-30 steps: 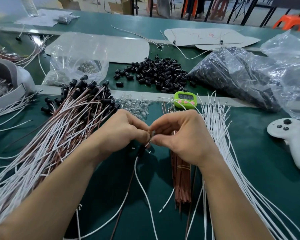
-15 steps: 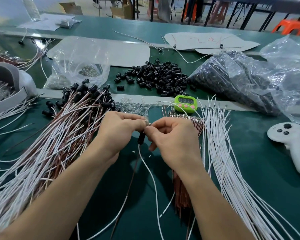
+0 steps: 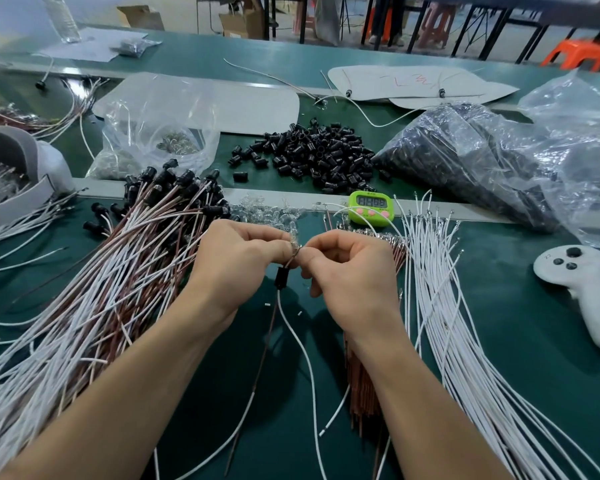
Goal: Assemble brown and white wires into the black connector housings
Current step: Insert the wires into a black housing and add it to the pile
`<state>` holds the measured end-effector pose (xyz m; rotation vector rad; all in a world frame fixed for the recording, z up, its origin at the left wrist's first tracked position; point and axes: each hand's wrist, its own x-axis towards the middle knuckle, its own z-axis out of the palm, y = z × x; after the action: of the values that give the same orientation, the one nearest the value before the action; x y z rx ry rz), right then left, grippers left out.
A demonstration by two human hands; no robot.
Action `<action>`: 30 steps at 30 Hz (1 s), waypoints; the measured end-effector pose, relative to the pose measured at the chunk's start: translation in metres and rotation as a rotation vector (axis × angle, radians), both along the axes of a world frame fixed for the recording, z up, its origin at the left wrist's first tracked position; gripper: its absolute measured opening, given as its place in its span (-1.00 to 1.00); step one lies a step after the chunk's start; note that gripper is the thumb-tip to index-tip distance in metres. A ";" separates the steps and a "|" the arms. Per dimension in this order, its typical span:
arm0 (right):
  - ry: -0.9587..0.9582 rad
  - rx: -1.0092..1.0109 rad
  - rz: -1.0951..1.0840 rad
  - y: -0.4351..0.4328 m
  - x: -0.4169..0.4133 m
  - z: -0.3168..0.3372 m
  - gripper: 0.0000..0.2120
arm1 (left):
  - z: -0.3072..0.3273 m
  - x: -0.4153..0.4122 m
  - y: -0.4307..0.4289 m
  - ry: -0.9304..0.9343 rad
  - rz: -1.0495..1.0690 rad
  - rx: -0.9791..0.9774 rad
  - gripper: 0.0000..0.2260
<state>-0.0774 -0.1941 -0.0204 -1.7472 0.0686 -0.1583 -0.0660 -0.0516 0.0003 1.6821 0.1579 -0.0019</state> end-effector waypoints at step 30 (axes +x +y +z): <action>0.004 -0.301 0.073 -0.017 0.003 0.003 -0.82 | -0.008 -0.002 0.001 -0.246 -0.107 0.444 -0.82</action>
<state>-0.0741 -0.2107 -0.0174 -2.0475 -0.0174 -0.1159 -0.0677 -0.0507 -0.0075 2.1139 -0.1275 0.1705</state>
